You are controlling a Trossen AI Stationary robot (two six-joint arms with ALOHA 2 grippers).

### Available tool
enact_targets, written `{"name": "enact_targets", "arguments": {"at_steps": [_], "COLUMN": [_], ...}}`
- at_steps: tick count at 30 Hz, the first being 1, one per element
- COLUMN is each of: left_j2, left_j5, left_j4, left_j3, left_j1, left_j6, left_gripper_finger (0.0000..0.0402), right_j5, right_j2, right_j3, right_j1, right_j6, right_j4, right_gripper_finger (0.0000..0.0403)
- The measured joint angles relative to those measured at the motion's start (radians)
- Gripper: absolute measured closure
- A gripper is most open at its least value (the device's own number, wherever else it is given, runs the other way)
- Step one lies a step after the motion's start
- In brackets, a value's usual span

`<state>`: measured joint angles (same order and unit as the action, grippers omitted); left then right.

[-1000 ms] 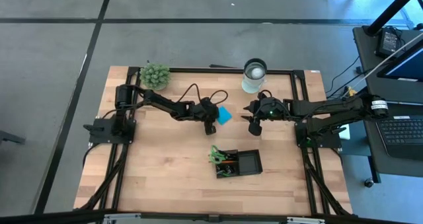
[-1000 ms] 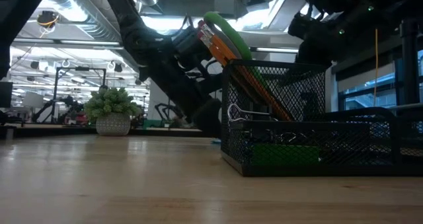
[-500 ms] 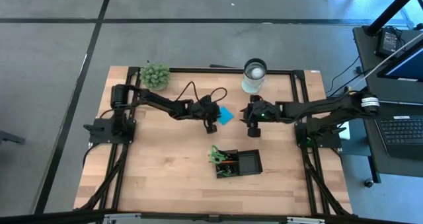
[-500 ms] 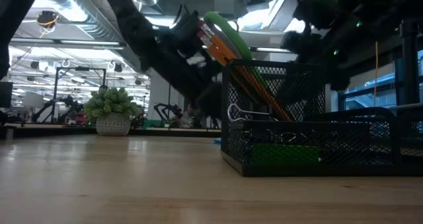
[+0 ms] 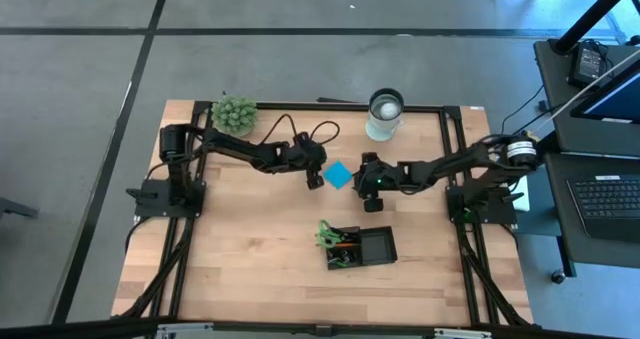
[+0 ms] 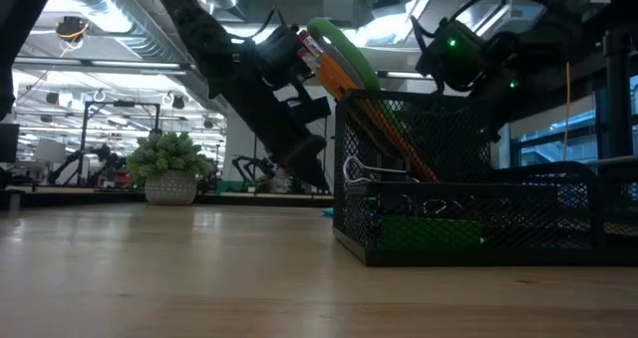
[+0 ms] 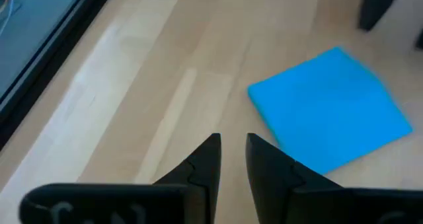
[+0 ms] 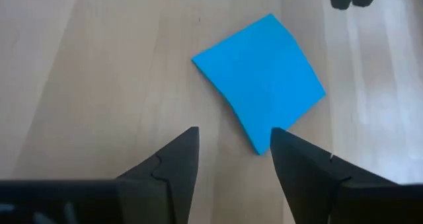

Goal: Pick and place office supplies into organizer
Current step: Put the sticky note into the right slot of the desk organizer

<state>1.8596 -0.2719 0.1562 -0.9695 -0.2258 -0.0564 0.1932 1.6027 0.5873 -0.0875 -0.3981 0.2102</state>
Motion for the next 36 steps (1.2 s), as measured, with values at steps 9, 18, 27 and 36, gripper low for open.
{"name": "enact_targets", "arguments": {"at_steps": [9,18,27,36], "left_j2": [0.002,0.076,0.094,0.148], "left_j5": [0.039,0.066,0.092,0.144], "left_j4": [-0.011,0.0,0.051,0.12], "left_j3": [0.0,0.0,0.0,-0.013], "left_j1": [-0.039,-0.045,-0.047,-0.047], "left_j6": [0.018,0.02,0.046,0.099], "left_gripper_finger": [0.0333,0.0332,0.0331,0.0334], "right_j5": [0.0,0.001,0.106,0.104], "right_j2": [0.09,0.124,0.122,0.122], "right_j3": [0.028,0.065,0.067,0.066], "right_j1": [0.0,0.0,0.001,0.0], "right_j6": [0.0,-0.004,-0.119,-0.181], "right_j4": [0.086,0.077,0.035,0.036], "right_gripper_finger": [0.0214,0.0214,0.0214,0.0214]}}
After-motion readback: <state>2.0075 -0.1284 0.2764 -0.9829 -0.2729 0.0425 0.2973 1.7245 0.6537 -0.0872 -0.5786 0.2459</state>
